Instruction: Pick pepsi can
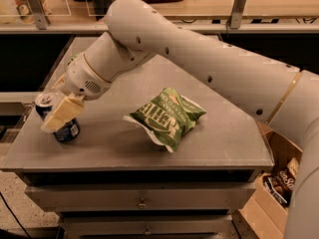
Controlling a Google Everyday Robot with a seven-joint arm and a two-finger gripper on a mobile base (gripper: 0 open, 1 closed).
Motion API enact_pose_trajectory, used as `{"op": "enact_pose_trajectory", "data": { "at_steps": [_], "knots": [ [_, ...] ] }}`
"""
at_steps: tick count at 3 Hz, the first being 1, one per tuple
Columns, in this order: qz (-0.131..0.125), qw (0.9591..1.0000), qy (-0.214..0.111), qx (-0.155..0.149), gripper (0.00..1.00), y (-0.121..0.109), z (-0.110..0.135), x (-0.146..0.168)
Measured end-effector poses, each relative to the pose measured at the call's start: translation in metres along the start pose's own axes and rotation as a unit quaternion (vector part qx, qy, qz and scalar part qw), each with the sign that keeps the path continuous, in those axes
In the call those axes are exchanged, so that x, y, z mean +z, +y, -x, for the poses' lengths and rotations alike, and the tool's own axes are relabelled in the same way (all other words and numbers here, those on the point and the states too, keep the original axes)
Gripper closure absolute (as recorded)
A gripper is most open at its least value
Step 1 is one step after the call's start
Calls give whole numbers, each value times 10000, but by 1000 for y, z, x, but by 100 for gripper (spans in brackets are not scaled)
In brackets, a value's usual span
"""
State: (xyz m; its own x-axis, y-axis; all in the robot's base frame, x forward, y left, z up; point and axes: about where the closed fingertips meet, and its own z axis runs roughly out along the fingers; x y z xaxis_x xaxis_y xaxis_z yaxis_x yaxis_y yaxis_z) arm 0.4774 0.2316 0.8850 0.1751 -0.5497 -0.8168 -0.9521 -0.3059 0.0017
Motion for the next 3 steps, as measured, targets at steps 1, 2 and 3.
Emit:
{"op": "enact_pose_trajectory", "data": {
  "at_steps": [1,2,3],
  "knots": [
    [163,9992,-63,-349,62,6,18,8],
    [291,9983,-82,-493,87,12,32,-2],
    [330,9969,-147,-702,100,14,56,-33]
  ]
}}
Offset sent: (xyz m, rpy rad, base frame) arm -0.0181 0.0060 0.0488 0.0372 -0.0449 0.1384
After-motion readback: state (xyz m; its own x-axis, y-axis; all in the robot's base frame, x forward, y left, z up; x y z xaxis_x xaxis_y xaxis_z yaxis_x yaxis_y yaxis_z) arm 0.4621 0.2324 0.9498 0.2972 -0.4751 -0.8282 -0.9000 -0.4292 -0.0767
